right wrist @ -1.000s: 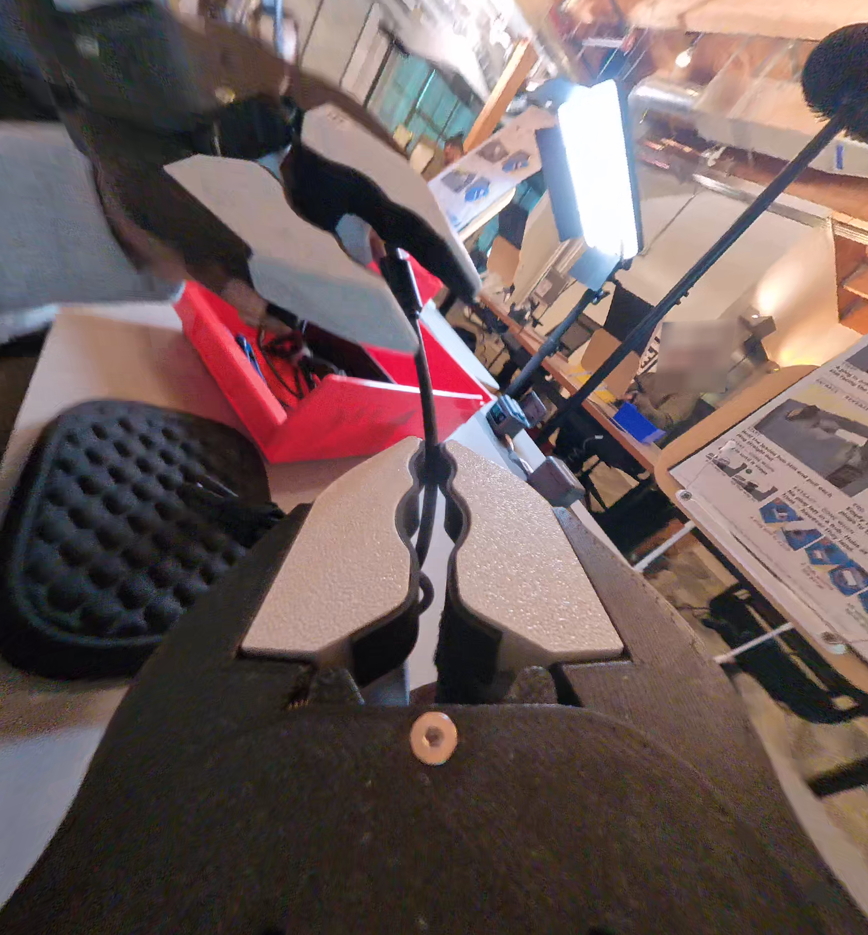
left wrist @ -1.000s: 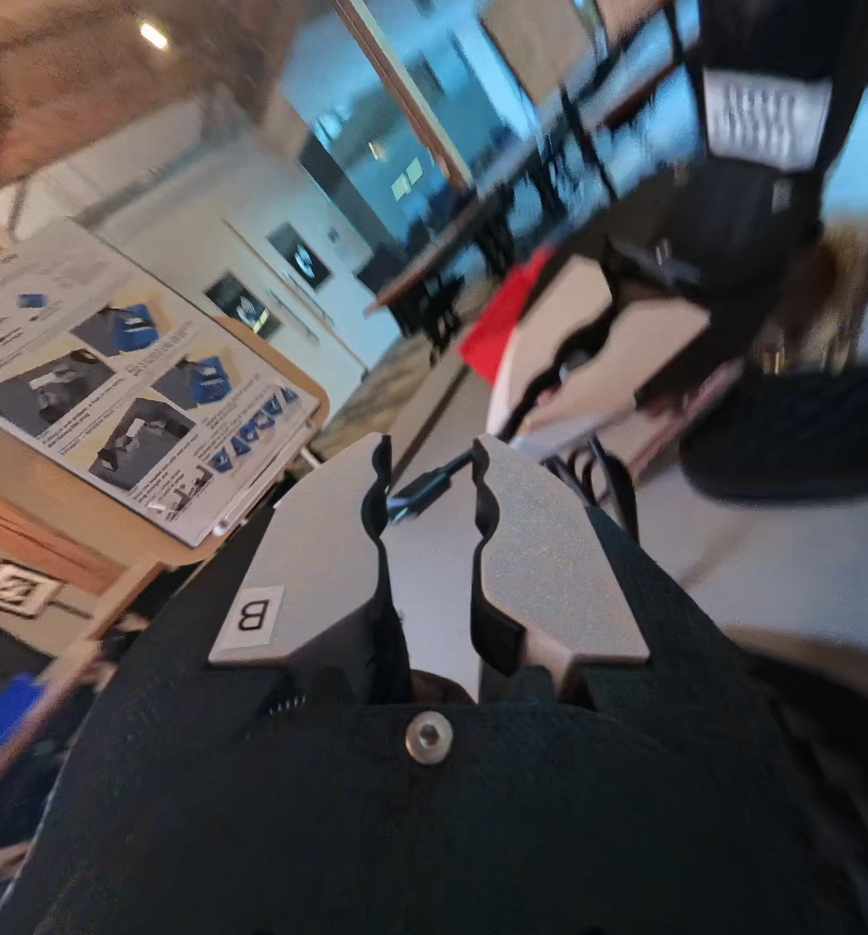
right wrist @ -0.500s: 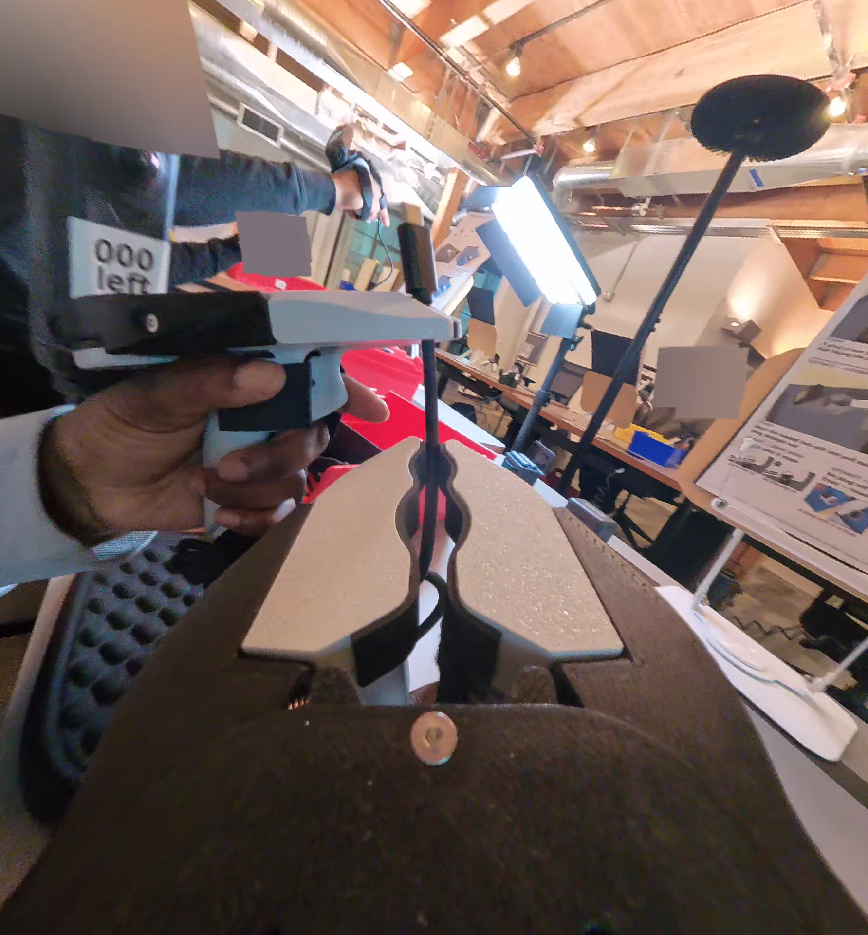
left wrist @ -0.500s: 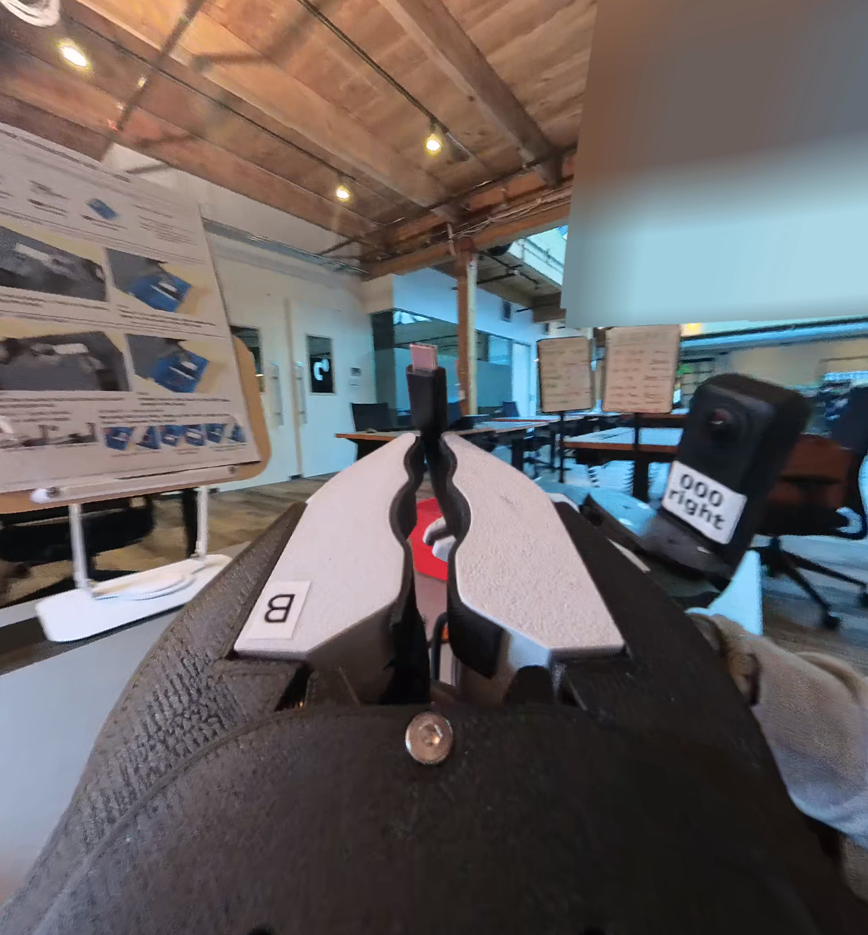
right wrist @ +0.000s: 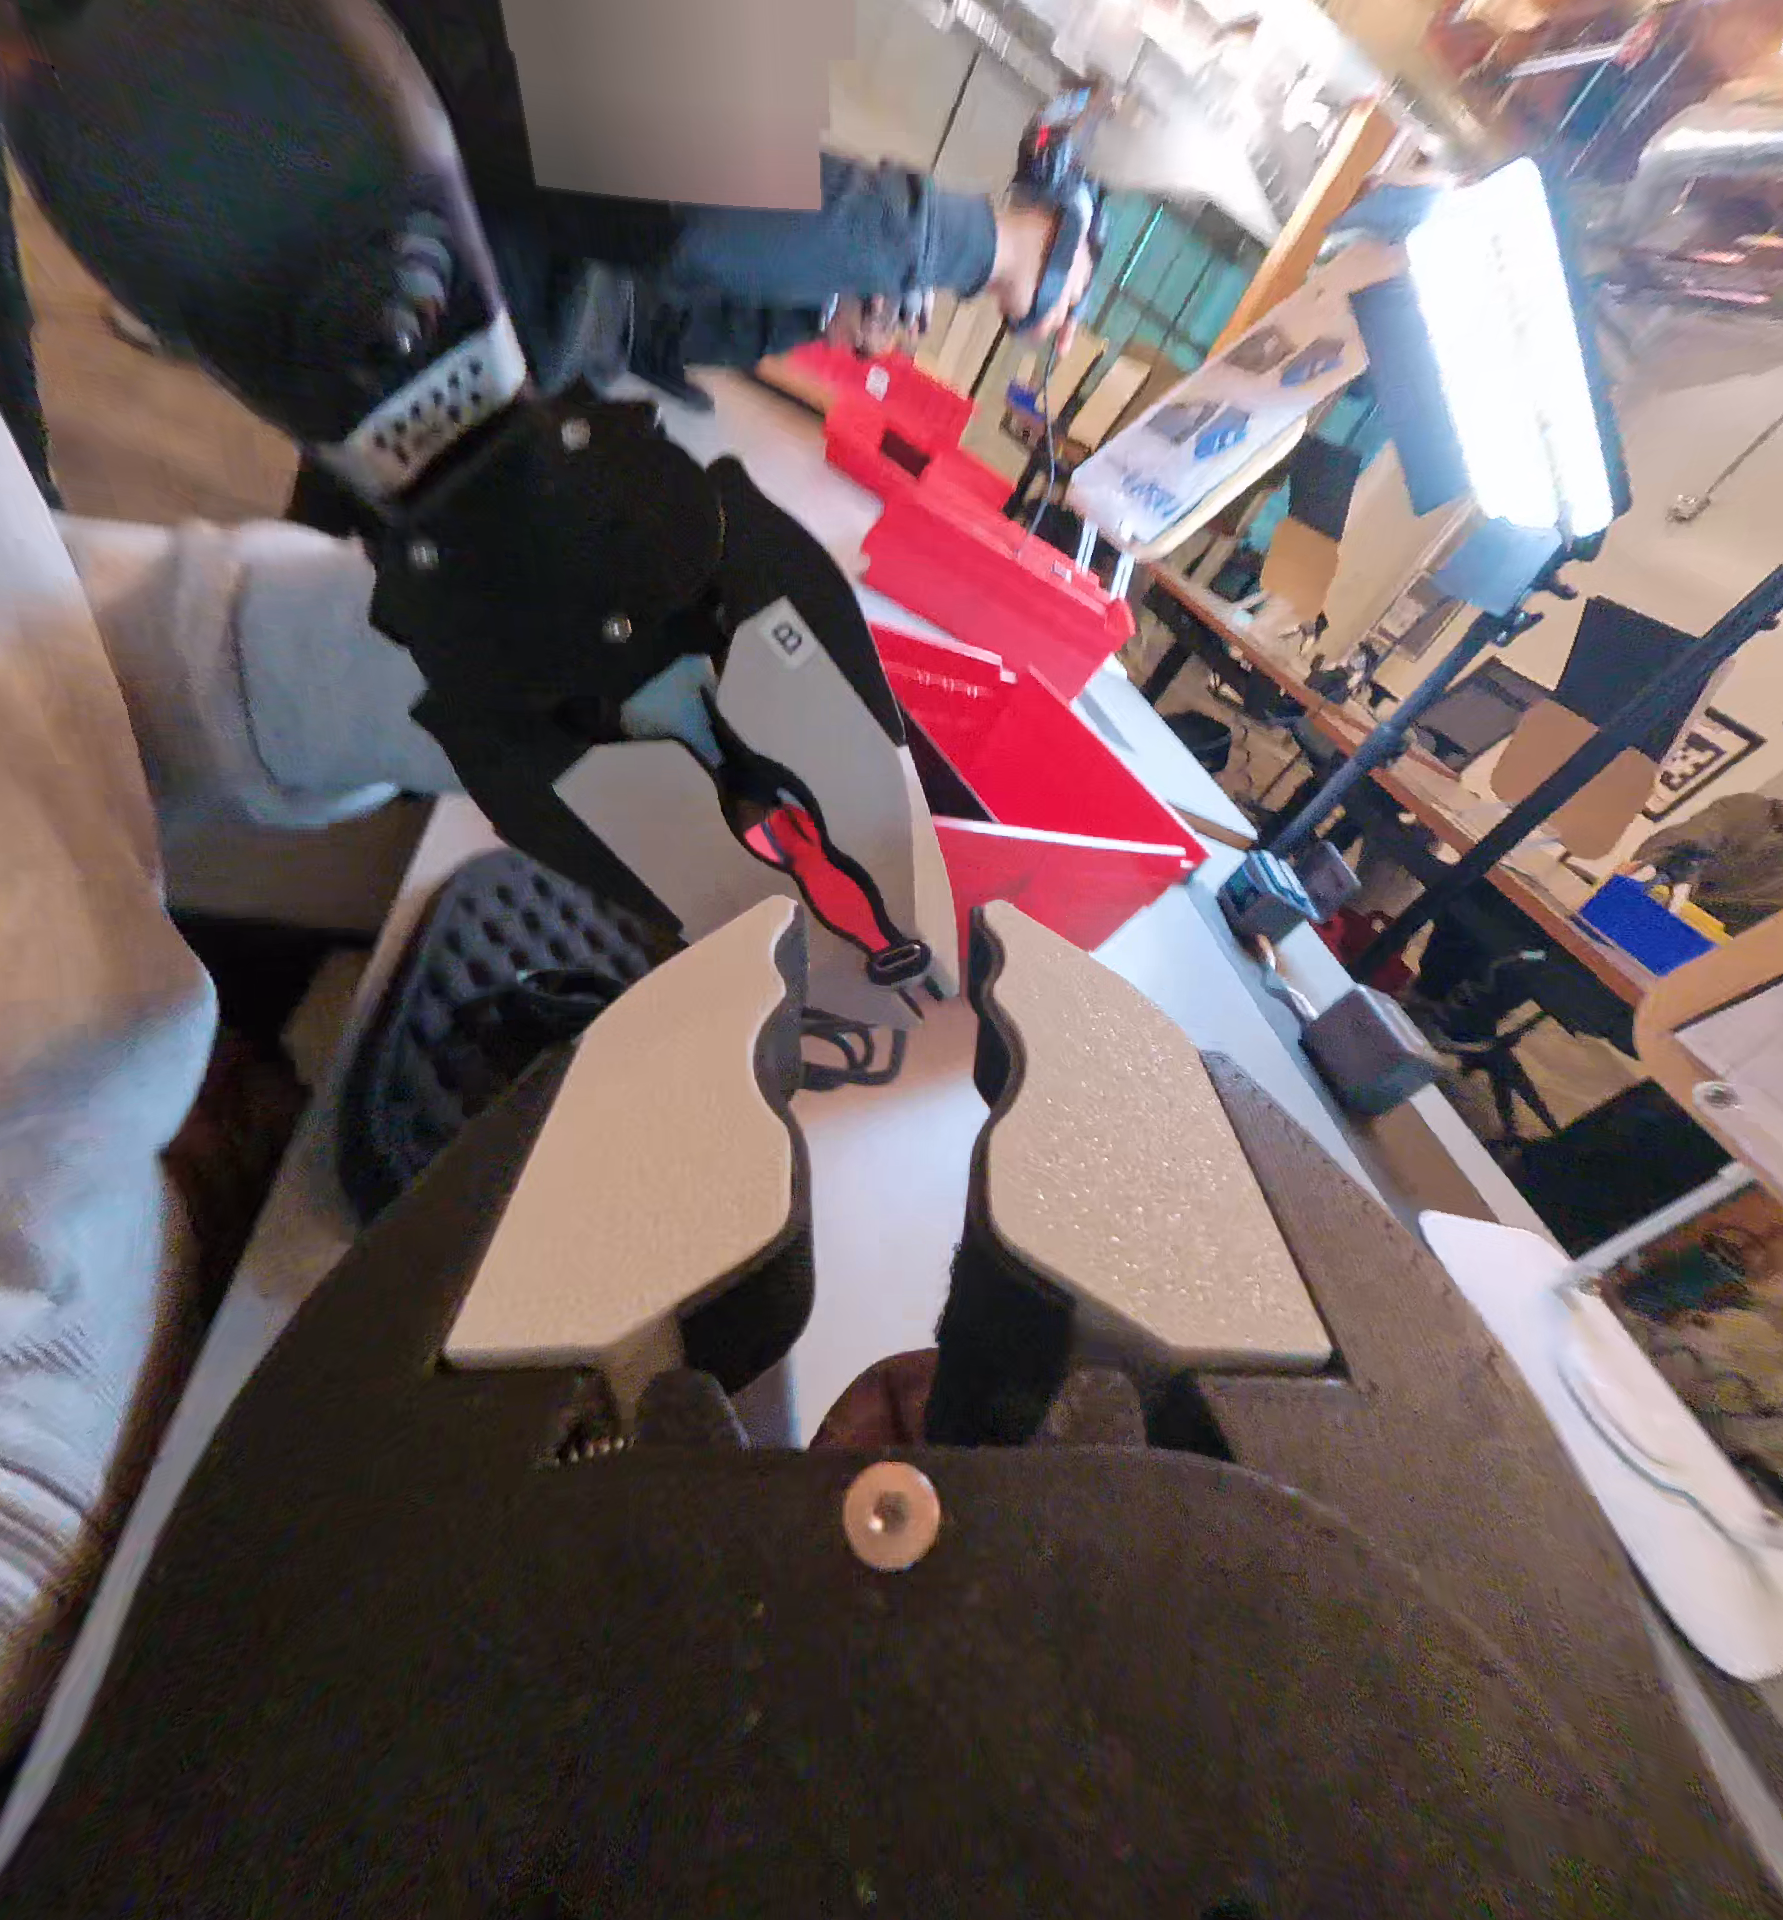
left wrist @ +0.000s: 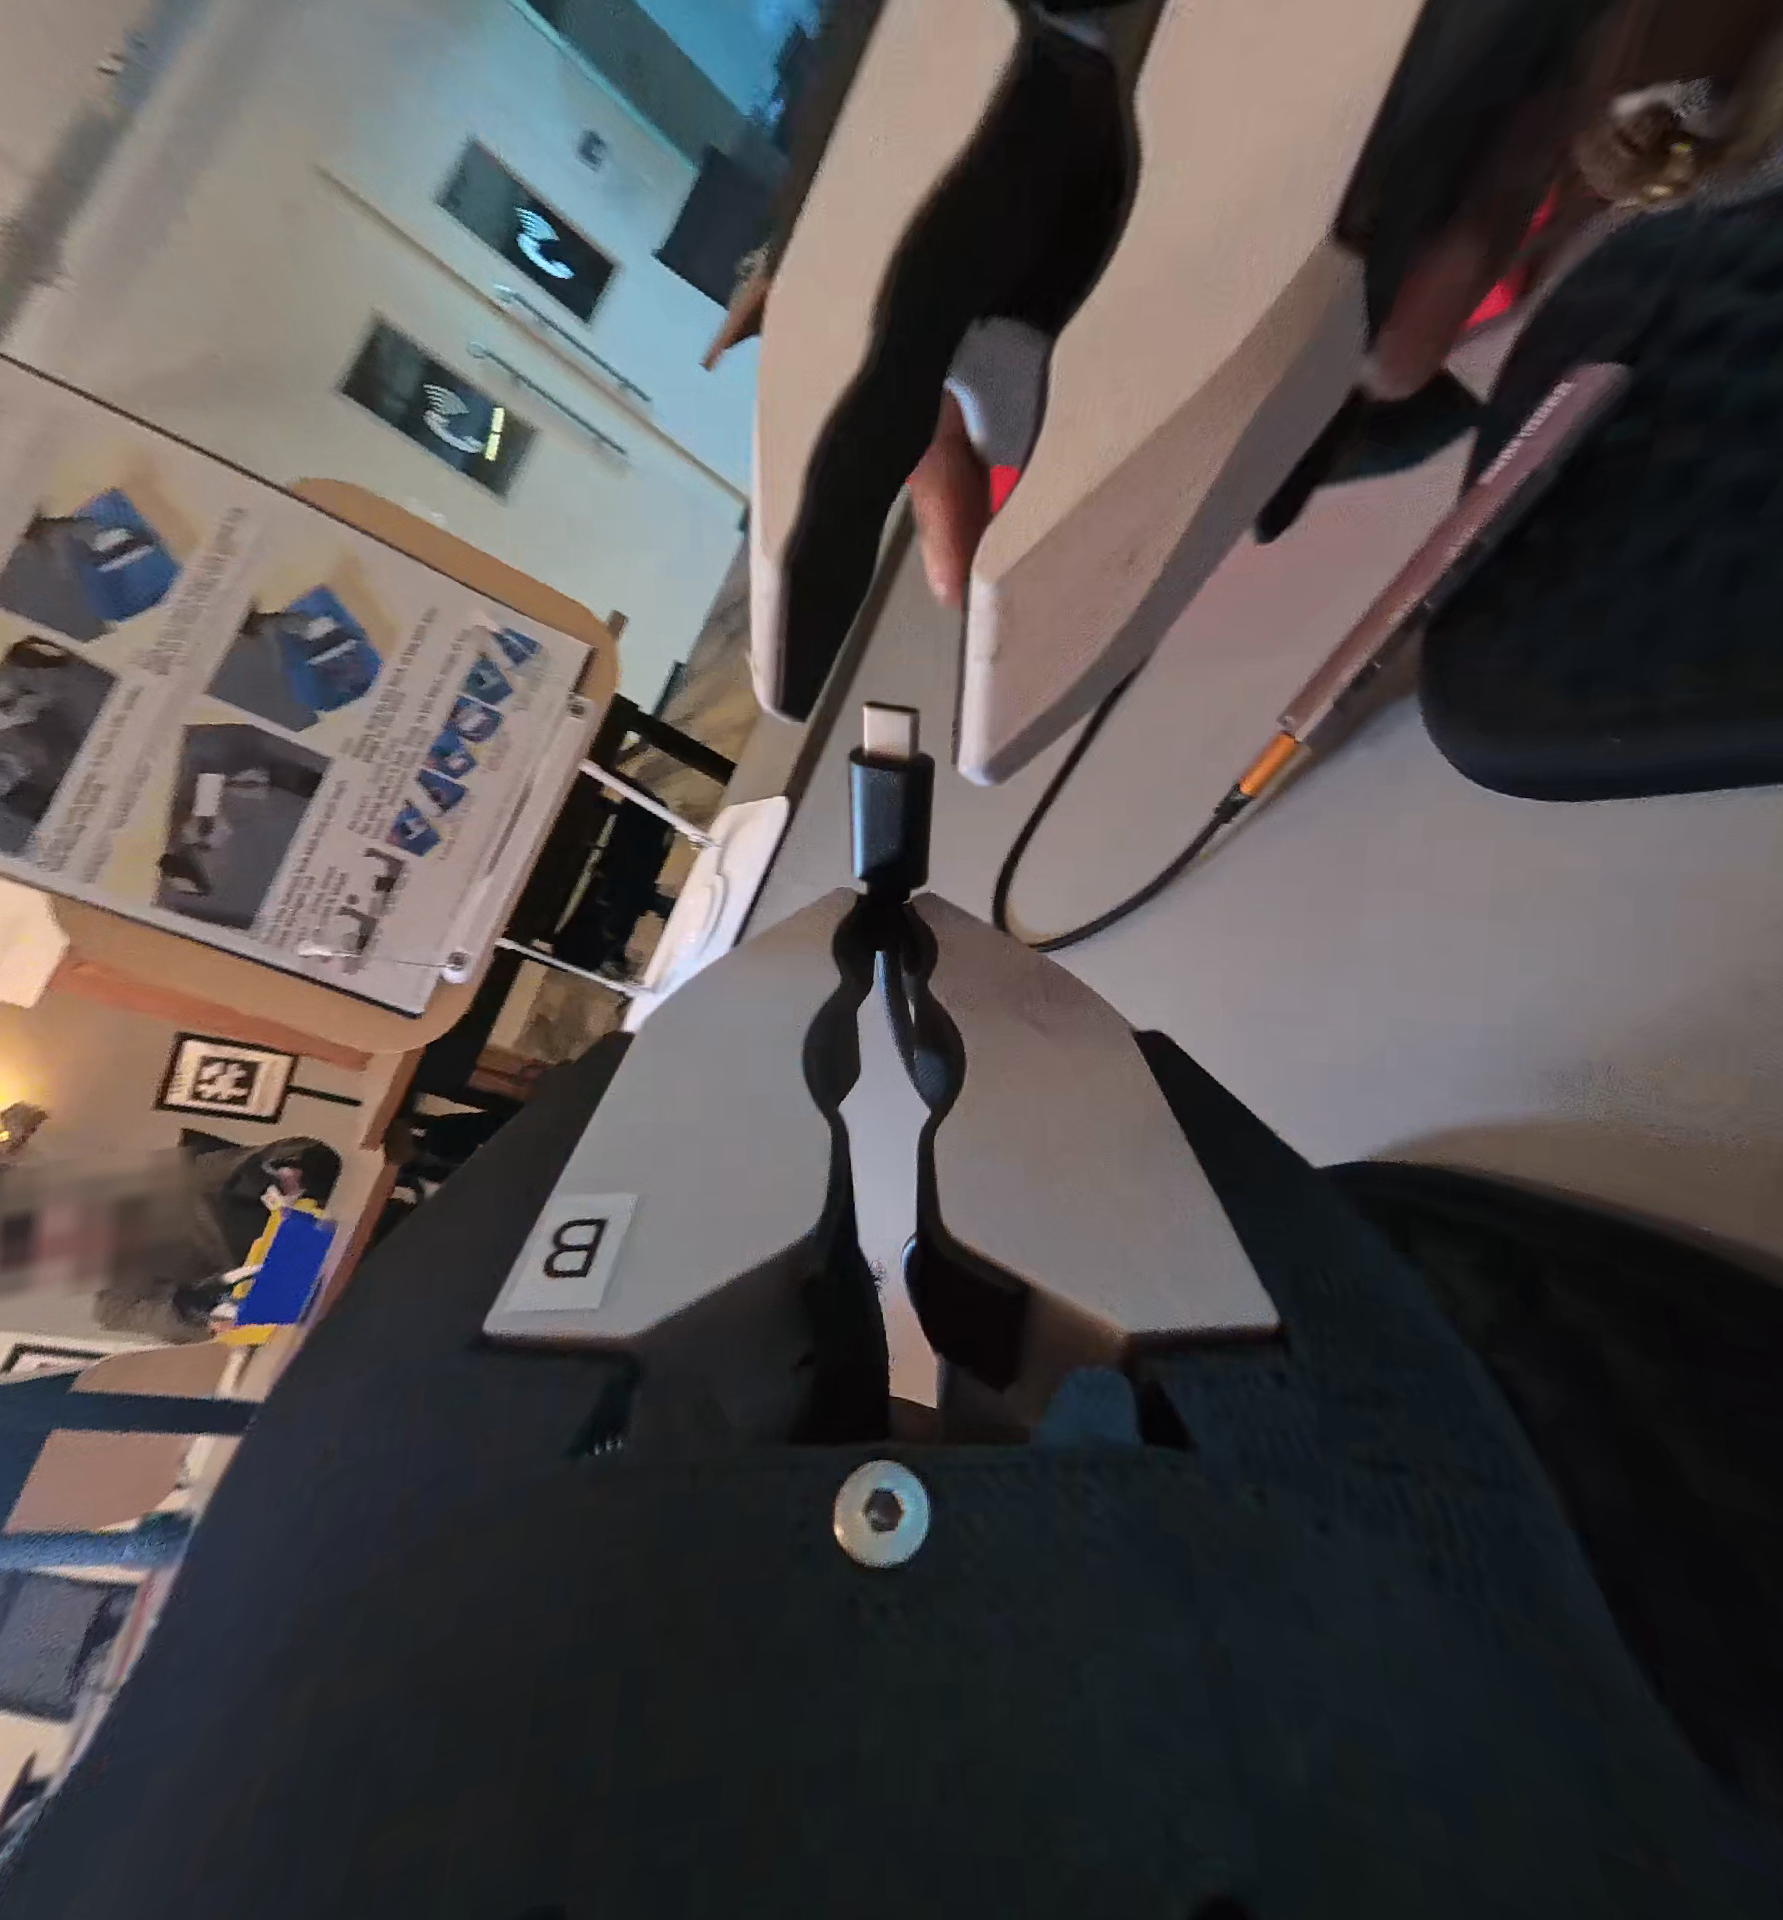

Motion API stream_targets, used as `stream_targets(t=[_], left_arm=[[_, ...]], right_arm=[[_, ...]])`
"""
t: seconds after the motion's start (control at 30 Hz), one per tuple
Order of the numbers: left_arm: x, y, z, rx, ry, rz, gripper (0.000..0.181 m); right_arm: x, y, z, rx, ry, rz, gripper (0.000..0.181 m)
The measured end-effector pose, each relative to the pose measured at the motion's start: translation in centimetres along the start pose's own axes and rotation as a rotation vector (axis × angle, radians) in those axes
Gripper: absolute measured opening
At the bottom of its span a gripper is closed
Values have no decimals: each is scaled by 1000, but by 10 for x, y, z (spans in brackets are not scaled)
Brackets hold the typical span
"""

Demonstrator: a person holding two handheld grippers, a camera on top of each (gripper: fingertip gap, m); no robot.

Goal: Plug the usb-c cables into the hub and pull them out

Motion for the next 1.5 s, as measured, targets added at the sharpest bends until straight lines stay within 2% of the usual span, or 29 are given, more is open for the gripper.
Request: stream_targets(t=[0.17, 0.27, 0.37, 0.6, 0.77, 0.93, 1.0, 1.1, 1.13, 1.2, 1.27, 1.33, 1.43, 1.5], left_arm=[[-4, -6, -3, 21, 6, -62, 5], [-6, -9, -3, 19, 7, -92, 5], [-7, -14, -5, 23, 16, -129, 5], [-10, -12, -7, 36, 21, -170, 5], [-13, -11, -8, 32, 24, -193, 5], [-14, -12, -13, -9, 81, -136, 5], [-11, -12, -18, -68, 193, -43, 10], [-1, -2, -30, -198, 458, 158, 32], [2, 4, -35, -268, 556, 239, 34], [4, 19, -39, -469, 688, 292, 37], [2, 28, -35, -671, 725, 211, 35], [-2, 26, -31, -788, 785, 64, 34], [-16, 10, -23, -999, 959, -146, 34], [-27, -11, -17, -1074, 1110, -217, 34]], right_arm=[[2, -5, -7, 134, 127, 57, 23], [5, -10, -9, 232, 241, 40, 23], [8, -13, -12, 293, 333, 26, 13], [13, -15, -7, 297, 342, 55, 19], [17, -17, -4, 344, 342, 89, 13], [12, -19, -7, 308, 291, 80, 13], [7, -23, -5, 282, 296, 42, 13], [-2, -32, -3, 282, 297, -16, 13], [-5, -36, -2, 283, 287, -29, 13], [-12, -41, -1, 279, 246, -55, 13], [-21, -45, 1, 259, 148, -93, 13], [-33, -48, 4, 196, -28, -135, 13], [-47, -52, 10, 71, -324, -152, 12], [-47, -55, 16, 23, -386, -136, 12]])
Point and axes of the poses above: each gripper's, where its closed fingertips meet, y back along the fingers, z out of its top, x = y × z across the jaws, the point moved 10 cm from there along y, back along the fingers, and after that the axes turned 9 degrees about -z, right-handed, at the moved point
